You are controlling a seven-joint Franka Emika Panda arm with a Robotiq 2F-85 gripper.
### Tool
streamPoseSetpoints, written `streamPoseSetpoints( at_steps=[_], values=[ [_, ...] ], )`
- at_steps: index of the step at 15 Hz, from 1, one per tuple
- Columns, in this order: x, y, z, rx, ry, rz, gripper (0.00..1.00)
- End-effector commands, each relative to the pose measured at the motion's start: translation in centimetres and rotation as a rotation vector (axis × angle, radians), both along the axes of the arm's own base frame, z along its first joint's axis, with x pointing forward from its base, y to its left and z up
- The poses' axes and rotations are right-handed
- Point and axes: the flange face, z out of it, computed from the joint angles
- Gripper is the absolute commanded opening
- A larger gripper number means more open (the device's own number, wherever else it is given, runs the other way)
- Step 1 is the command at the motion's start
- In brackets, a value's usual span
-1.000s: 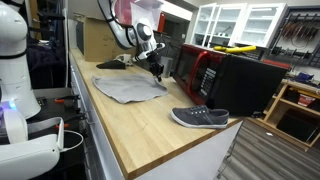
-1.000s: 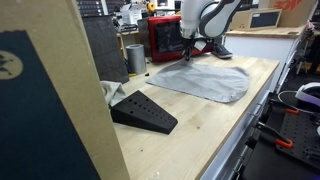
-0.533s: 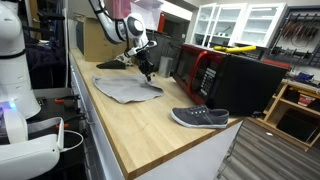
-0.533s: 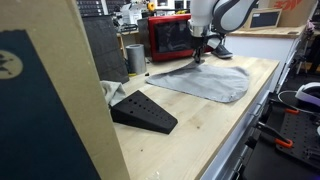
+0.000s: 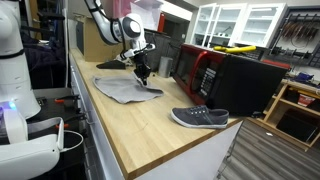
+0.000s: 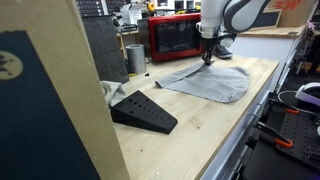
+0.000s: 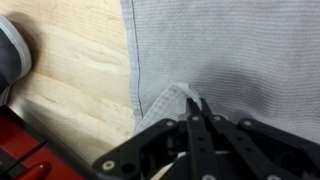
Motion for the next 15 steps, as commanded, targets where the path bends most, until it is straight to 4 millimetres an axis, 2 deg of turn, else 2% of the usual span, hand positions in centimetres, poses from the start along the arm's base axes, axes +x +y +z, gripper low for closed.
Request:
streamPoseSetpoints(
  at_steps=[1,6,15],
  values=[
    [-2.7,0.3,1.6,-0.007,0.015,0.063,0.01],
    [-5.5,0.4,1.9,-0.004,0.043,0.121,0.01],
    [-10.2,-3.0,1.1,-0.009,0.152,0.234,0.01]
  ],
)
